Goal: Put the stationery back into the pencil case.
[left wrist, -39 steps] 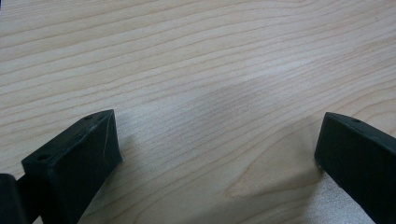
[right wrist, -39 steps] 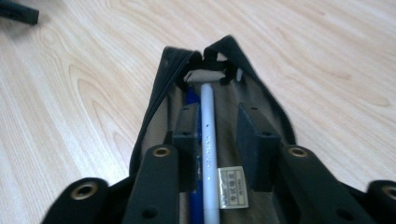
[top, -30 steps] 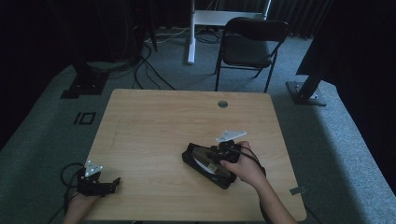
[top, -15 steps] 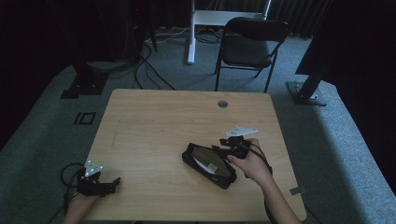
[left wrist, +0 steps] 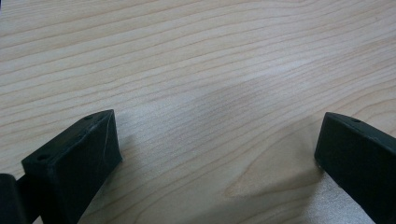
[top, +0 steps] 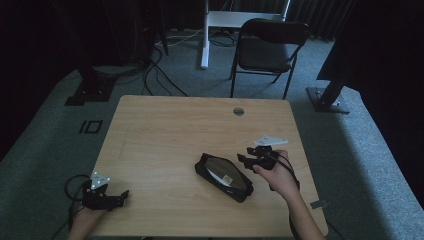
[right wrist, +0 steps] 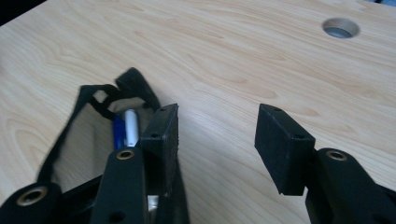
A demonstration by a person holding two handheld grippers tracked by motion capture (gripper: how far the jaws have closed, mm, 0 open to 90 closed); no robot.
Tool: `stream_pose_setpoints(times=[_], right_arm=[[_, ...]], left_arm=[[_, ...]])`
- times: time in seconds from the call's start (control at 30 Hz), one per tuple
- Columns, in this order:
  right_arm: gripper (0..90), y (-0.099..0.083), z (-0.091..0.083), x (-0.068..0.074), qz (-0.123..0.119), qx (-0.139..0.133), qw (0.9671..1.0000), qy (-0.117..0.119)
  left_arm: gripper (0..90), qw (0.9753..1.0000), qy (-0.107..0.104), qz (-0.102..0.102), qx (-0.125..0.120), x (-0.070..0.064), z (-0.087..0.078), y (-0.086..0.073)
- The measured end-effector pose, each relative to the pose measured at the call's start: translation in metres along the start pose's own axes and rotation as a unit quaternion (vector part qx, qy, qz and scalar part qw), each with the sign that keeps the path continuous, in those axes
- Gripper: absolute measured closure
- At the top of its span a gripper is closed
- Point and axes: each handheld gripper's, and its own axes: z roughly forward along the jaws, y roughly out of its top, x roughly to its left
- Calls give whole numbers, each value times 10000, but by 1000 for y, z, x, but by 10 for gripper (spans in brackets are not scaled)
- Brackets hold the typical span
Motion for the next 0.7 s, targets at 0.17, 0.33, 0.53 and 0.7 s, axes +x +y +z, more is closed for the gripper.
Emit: stream_pose_setpoints(times=[0.17, 0.33, 0.53, 0.7], right_arm=[[475, -9, -2, -11, 133, 1, 9998, -171], [467, -18, -4, -20, 277, -12, 9992, -287], [460, -32, -5, -29, 400, 5, 9983, -427], [453, -45, -6, -37, 558, -4, 9967, -598]], left_arm=[[1, 10000, 0, 1, 1, 0, 0, 0], [1, 10000, 0, 0, -1, 0, 0, 0], [1, 10000, 0, 0, -1, 0, 0, 0], [1, 10000, 0, 1, 0, 0, 0, 0]])
